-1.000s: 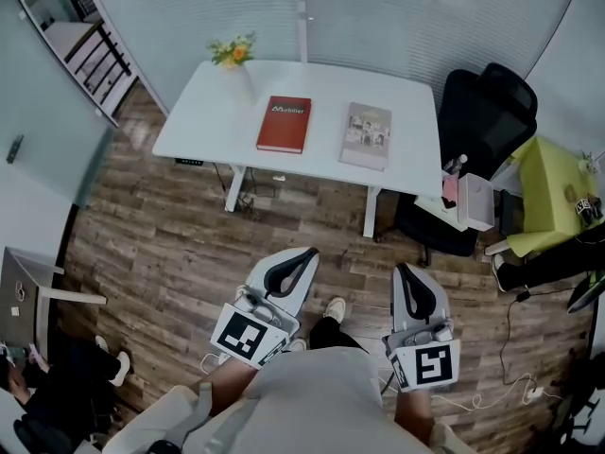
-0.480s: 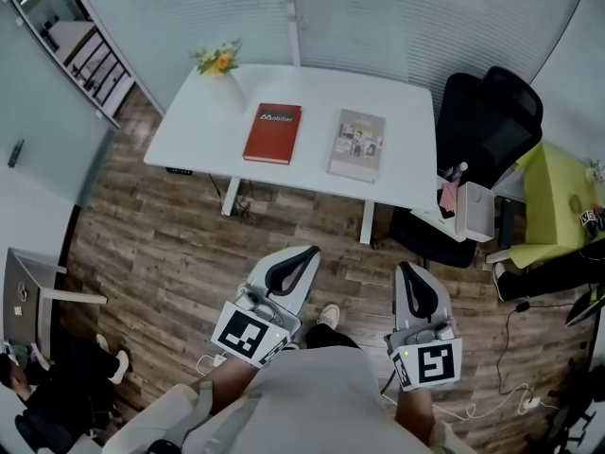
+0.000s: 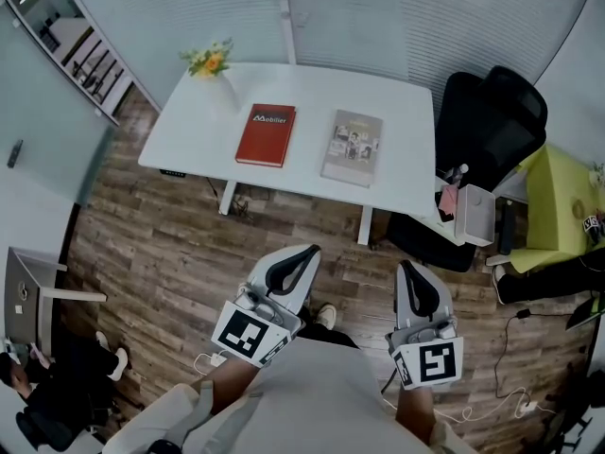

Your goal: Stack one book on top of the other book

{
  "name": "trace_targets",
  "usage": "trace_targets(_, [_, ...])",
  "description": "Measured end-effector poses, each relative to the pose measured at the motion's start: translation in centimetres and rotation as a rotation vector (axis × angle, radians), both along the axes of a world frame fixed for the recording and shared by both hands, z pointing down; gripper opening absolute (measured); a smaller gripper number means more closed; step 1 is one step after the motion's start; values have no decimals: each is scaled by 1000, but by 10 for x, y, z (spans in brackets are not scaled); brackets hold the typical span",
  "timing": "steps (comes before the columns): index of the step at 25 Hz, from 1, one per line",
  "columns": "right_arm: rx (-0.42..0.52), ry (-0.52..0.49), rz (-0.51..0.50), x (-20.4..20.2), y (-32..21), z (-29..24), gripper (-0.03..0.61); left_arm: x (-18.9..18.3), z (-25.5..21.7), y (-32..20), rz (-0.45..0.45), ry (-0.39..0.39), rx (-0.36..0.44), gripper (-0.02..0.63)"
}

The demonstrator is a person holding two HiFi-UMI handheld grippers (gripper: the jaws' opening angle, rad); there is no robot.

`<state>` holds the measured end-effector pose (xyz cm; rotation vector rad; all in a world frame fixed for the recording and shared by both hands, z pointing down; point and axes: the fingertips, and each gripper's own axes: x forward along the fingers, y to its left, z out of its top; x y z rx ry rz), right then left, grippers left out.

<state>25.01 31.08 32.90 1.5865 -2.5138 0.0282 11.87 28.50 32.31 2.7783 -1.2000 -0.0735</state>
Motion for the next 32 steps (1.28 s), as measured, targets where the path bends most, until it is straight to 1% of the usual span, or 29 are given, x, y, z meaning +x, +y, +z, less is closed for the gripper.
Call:
trace_targets(9, [-10, 7, 5, 5, -32, 6, 14, 4, 9, -36, 2, 5, -14, 2])
trace_targets(15, [-3, 20, 8, 6, -63, 5, 13, 6, 6, -67, 8, 14, 1, 2])
trace_targets(23, [-1, 29, 4, -3, -118, 7, 14, 0, 7, -123, 14, 23, 3, 2])
trace_targets(32, [8, 49, -3, -25, -196, -2, 12, -21, -2, -200, 15, 33, 16, 2])
